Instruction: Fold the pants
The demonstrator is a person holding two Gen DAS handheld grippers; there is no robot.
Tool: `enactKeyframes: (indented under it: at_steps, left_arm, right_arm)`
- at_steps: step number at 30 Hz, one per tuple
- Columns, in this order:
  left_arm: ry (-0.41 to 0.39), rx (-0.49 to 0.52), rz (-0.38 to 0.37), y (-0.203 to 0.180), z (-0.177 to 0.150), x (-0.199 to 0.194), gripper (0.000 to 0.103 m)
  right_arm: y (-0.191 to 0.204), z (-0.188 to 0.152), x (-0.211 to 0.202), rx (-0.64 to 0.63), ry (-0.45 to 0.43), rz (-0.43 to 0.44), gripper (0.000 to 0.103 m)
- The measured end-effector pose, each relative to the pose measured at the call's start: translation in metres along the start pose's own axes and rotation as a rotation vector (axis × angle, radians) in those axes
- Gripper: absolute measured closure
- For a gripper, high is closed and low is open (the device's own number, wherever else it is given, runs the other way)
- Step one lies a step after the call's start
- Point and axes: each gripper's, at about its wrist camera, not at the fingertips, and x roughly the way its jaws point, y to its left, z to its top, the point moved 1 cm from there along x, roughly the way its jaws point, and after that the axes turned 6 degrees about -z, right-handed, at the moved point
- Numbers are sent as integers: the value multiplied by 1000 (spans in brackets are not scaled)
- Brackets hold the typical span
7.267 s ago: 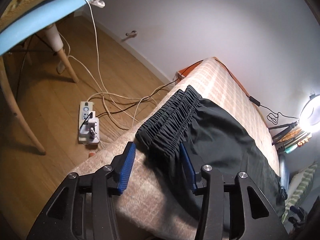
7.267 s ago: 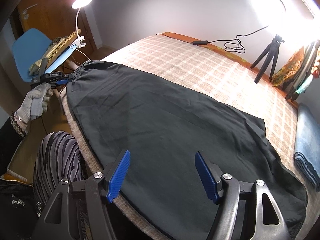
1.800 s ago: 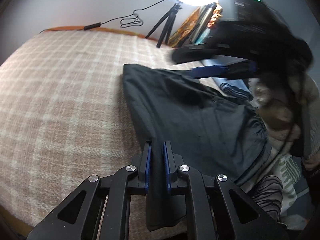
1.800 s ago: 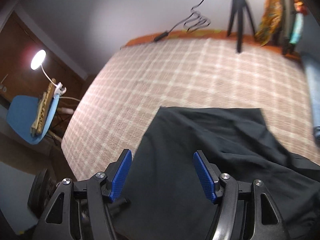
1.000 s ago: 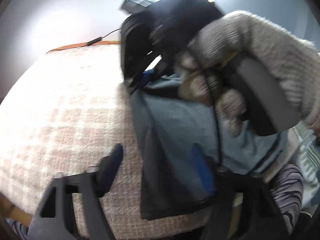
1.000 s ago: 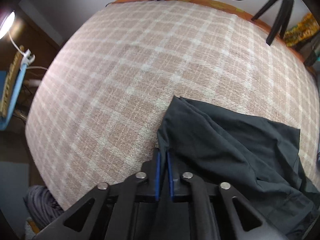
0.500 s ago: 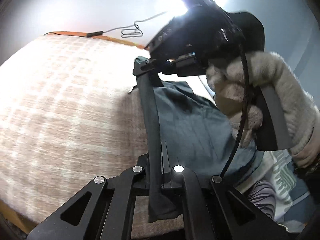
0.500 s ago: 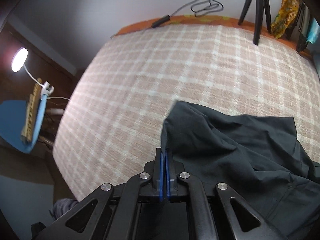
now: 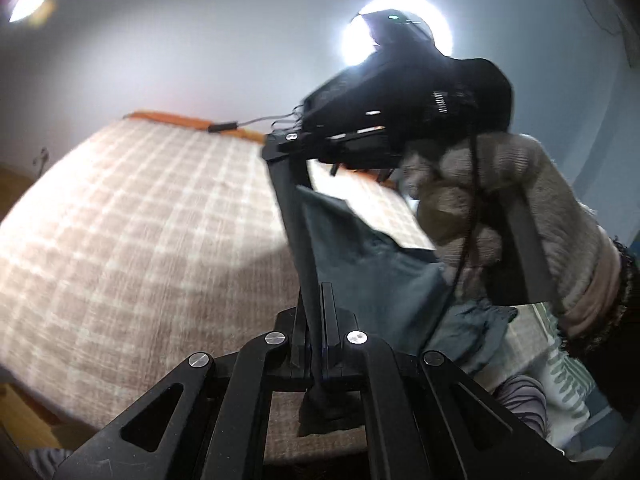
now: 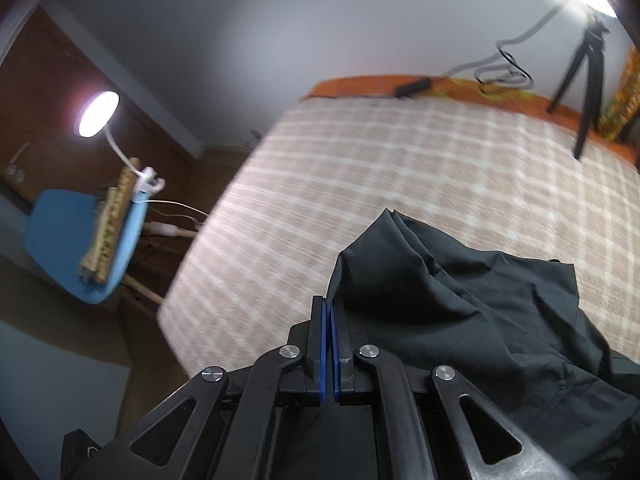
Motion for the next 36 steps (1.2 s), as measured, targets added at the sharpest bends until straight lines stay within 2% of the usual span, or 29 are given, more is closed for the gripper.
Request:
enactKeyframes:
  at_steps: [4, 9, 15, 21, 28, 33, 36]
  left_arm:
    - [-10, 39, -36, -27, 1, 0, 101]
    - [0, 93, -106, -76, 8, 16, 101]
    - [38, 193, -197, -136, 12, 49, 101]
    - [100, 270, -265, -181, 2, 88, 101]
    - [210, 345, -342, -229, -21, 144, 101]
    - [291, 364, -370, -244, -28, 176, 101]
    - [326, 354, -381, -256, -31, 189, 101]
  right_arm:
    - [-2, -4, -18, 4, -27, 43, 103]
    - [-33, -14, -61, 34, -78, 71, 103]
    - [-87, -29, -121, 99, -163, 40, 103]
    - [-164, -60, -163, 201, -204, -41, 103]
    - [-247, -101, -179, 309, -190, -148, 103]
    - [-302, -127, -166, 371, -134, -225, 103]
    - [-323, -135, -161, 395, -121, -237, 103]
